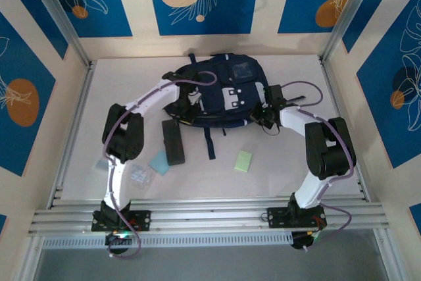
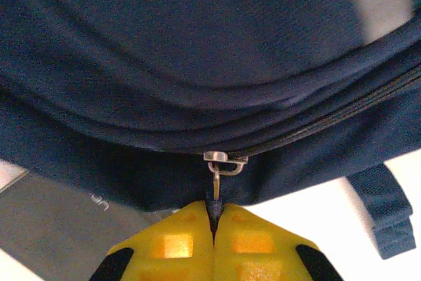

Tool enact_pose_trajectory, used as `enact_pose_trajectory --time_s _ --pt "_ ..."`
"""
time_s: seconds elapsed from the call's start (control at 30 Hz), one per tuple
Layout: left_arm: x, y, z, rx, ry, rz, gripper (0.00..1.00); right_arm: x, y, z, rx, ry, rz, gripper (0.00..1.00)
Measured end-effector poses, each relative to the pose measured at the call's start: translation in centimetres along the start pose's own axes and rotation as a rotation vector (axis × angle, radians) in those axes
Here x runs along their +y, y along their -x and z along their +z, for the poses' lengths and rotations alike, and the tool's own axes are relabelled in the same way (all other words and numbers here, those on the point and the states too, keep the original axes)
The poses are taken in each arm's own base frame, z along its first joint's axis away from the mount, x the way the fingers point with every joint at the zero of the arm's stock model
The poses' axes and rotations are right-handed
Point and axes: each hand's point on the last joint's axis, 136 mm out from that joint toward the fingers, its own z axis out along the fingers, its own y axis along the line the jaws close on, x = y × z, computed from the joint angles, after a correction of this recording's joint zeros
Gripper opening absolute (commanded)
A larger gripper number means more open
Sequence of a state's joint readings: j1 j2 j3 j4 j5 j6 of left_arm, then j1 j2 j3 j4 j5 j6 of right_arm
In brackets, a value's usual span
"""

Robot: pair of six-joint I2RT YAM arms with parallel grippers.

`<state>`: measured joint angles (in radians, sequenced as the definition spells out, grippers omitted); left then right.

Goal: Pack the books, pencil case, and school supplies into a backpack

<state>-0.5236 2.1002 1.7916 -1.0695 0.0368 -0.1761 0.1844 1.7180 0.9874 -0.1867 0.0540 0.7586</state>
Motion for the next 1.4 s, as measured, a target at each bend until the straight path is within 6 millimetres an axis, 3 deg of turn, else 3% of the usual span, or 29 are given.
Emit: enact_pose_trajectory --time_s 0.13,0.3,0.43,0.6,0.7,0.87,1.03,1.13,1.33,1.4 --pt "-1.5 0.2 -1.1 -0.042 -0.087 0.005 0.0 -0.2 3.0 0.1 -0.017 -0.02 0.009 0.02" --pt "-4.9 0.3 -2.0 -0.061 -0.193 0.023 0.0 0.0 5.4 -0.5 -0.036 -0.02 0.006 0.45" --pt "-7.4 0.6 -3.2 -0.075 -0.271 0.015 0.0 1.0 5.5 -2.5 -0.039 0.033 0.003 0.57" --pt "-9.8 1.8 -5.0 -0.119 -0.363 0.011 0.0 4.3 2.9 -6.8 -0.013 0.203 0.021 0.57" --pt "-10.9 2.6 -6.3 -0.152 -0.4 0.017 0.0 6.3 0.3 -7.9 0.039 0.305 0.052 0.57" --pt "-12.5 3.7 -7.5 -0.189 -0.433 0.045 0.0 8.2 -3.9 -6.8 0.156 0.385 0.132 0.58" --pt "-13.3 3.5 -7.3 -0.18 -0.435 0.061 0.0 10.2 -5.0 -5.2 0.184 0.445 0.211 0.58" --pt "-13.3 3.4 -7.0 -0.179 -0.435 0.061 0.0 10.5 -5.0 -3.9 0.187 0.467 0.266 0.52" --pt "-13.1 2.6 -4.9 -0.142 -0.43 0.04 0.0 10.8 -4.7 -2.0 0.175 0.476 0.327 0.0" --pt "-12.9 2.4 -4.3 -0.135 -0.422 0.036 0.0 10.7 -4.7 -1.8 0.173 0.476 0.332 0.0"
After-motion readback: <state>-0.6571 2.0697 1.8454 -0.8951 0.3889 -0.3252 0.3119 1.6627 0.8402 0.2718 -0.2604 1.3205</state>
